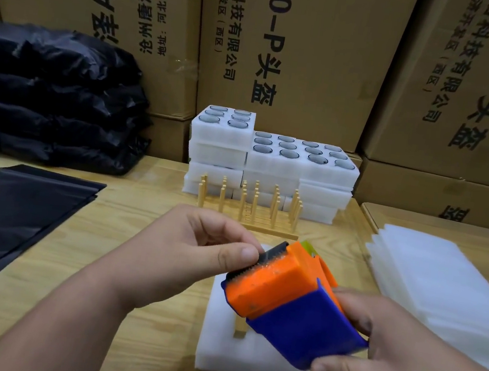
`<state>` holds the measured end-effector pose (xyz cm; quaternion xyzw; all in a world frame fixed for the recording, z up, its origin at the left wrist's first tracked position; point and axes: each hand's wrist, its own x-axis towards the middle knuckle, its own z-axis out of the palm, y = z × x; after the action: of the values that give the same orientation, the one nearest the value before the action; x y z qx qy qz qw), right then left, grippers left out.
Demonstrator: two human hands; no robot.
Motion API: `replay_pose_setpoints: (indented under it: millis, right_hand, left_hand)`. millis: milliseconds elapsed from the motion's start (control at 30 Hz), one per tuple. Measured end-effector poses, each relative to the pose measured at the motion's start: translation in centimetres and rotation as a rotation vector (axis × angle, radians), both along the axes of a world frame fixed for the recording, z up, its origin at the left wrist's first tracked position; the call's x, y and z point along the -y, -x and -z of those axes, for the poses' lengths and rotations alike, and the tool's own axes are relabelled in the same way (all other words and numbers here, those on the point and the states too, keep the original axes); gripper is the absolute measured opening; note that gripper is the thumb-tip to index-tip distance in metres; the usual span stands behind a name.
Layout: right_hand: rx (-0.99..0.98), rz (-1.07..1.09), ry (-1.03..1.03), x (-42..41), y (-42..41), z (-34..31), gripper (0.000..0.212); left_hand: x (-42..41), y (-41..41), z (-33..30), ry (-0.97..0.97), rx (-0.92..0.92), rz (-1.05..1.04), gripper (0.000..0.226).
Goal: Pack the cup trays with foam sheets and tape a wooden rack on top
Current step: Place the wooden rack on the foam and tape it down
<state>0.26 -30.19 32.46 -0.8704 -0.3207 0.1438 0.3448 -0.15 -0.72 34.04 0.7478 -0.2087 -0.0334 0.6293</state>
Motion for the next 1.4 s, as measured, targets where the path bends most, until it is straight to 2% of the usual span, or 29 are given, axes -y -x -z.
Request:
replay_pose_setpoints:
  millis: [133,300,467,567,700,800,867,933,1000,1133,1300,1400]
  right_hand:
    - [-0.03,-0.054,-0.017,-0.2,0.2,-0.4,0.041]
    - [-0.059,-0.068,-0.025,-0.5,0.4,-0.6,0.041]
    - [-0.035,-0.059,-0.004,-0.8,0.8,-0.7,0.035]
    - [-0.043,-0.055,0.022,-0.9,1.0,-1.0,0.038]
    - [-0.042,-0.014,0.027,-1.2,1.4,-1.3,0.039]
    - [0.065,0.105,0.008,-1.2,1.6,-1.2,0.037]
    - [0.142,0.195,-0.097,-1.6,1.7,-1.4,0.038]
    - [0.134,0.287,-0.274,-2.1,1.8,-1.6,0.059]
    - [0.141,0.365,-0.358,-2.5,1.5,-1.8,0.074]
    - [0.2,0.379,-0.264,-2.8,0.6,-2.6,0.079]
    - [0.193,0.372,-0.167,-0.8,-0.6,-4.0,0.049]
    - [0.147,0.354,-0.091,0.9,-1.0,-5.2,0.061]
  left_hand:
    - [0.0,0.3,-0.1,0.025,-0.046,0.025,0.02]
    - [0.2,0.0,0.3,-0.015,-0.076,-0.065,0.012]
    - [0.1,0.1,0.7,0.021,-0.136,-0.019,0.033]
    - [0.3,0.3,0.5,-0.06,-0.089,-0.028,0.02]
    - [1.0,0.3,0.5,-0.131,0.036,-0.178,0.022]
    - [1.5,0.1,0.5,-0.059,0.027,-0.255,0.012]
    - [1.8,0.0,0.4,-0.013,-0.023,-0.275,0.015]
    - [2.0,-0.2,0.4,0.018,-0.095,-0.29,0.022]
    - [2.1,-0.4,0.6,0.061,-0.154,-0.32,0.025]
    - [2.2,-0.7,1.0,0.128,-0.167,-0.44,0.023]
    - [-1.0,-0.6,1.2,0.295,-0.194,-0.614,0.013]
    - [-3.9,-0.2,2.0,0.343,-0.253,-0.64,0.019]
